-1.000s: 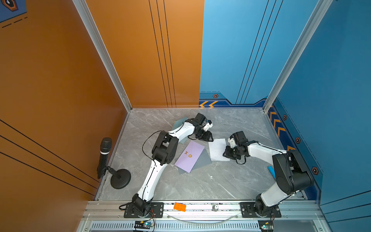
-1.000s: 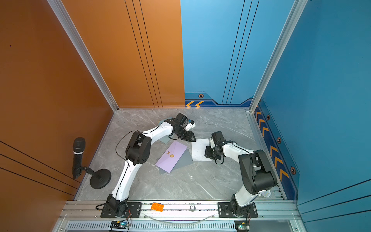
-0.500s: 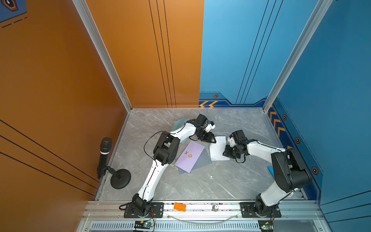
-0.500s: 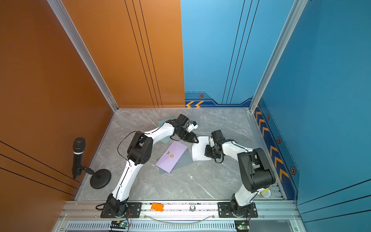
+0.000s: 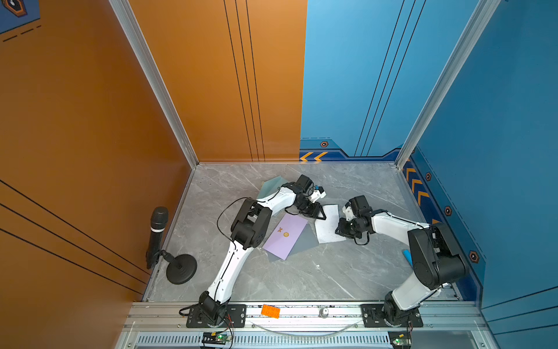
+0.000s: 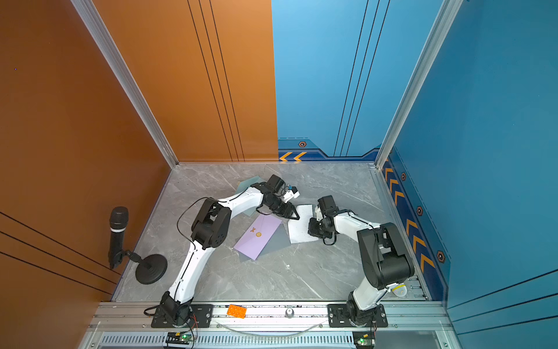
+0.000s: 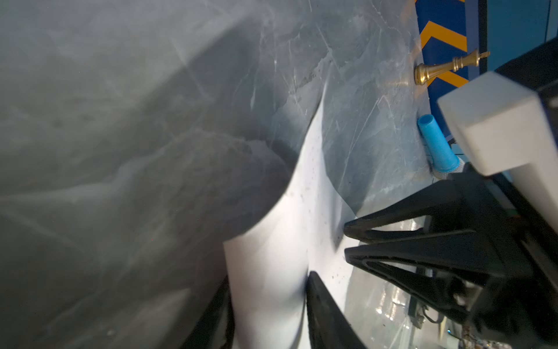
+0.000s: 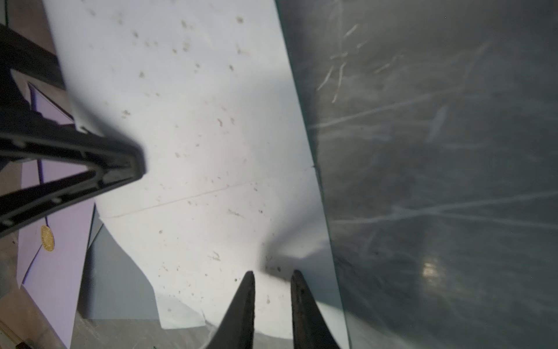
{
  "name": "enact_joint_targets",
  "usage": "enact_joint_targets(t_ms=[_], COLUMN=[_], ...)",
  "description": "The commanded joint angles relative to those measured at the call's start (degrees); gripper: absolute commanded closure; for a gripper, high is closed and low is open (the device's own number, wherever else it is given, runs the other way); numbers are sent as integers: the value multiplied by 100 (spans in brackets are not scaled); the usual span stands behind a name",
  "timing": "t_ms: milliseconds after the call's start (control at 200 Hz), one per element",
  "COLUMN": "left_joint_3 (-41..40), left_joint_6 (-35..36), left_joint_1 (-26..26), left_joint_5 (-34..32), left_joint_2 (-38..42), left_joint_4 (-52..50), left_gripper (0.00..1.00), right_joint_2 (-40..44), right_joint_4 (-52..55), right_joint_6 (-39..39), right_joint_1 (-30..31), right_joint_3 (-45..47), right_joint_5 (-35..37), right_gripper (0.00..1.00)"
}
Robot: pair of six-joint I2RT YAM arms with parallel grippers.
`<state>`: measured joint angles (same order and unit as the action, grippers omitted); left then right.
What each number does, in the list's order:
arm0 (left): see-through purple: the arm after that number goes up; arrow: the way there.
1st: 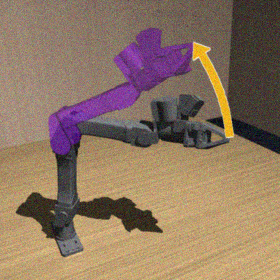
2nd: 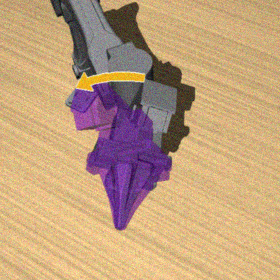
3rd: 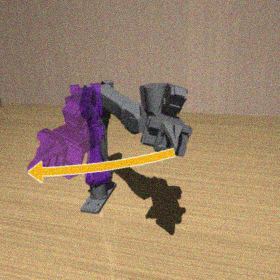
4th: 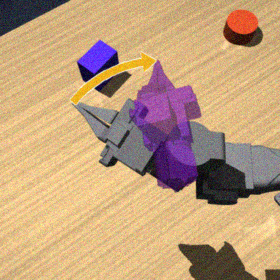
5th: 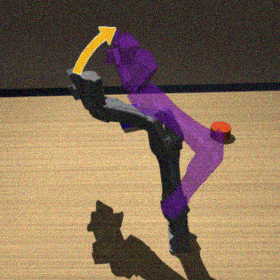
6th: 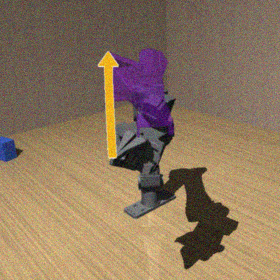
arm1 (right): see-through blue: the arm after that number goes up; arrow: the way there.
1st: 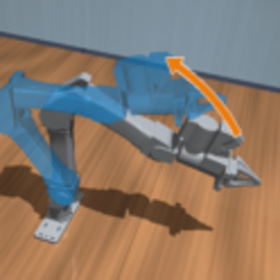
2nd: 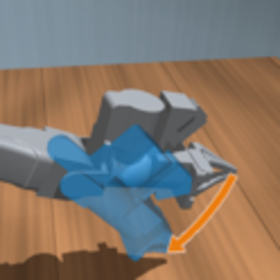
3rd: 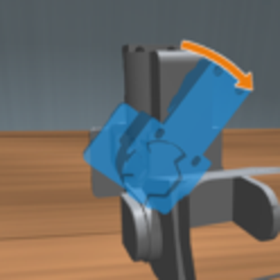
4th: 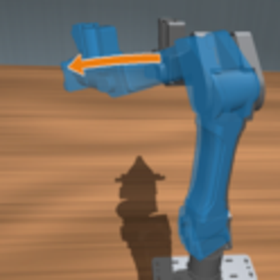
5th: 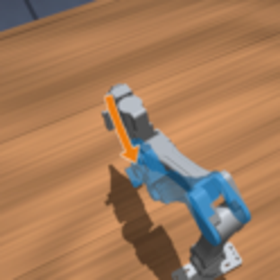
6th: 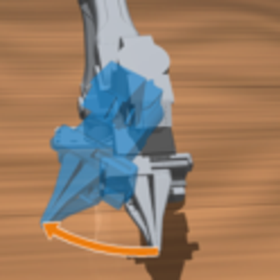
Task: Fold the letter paper in half and place it into the envelope
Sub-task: Fold the letter paper at the center of the board.
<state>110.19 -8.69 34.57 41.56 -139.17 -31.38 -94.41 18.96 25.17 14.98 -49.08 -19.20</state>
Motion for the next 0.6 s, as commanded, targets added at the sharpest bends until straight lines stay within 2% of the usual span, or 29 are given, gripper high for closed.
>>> enact_joint_targets(t_ms=[0,250,596], left_joint_3=[-316,-487,-790], left_joint_6=[-1,32,284], left_joint_1=[24,55,396], left_joint_5=[-201,-357,-993], left_joint_2=[208,473,985], left_joint_4=[-76,57,70], left_gripper=[70,71,71], right_joint_2=[-238,-268,-437], right_joint_4=[415,409,187], right_joint_6=[48,107,421], right_joint_1=[-39,-48,-81], right_joint_3=[118,121,191], right_joint_5=[374,380,248], right_gripper=[75,75,75])
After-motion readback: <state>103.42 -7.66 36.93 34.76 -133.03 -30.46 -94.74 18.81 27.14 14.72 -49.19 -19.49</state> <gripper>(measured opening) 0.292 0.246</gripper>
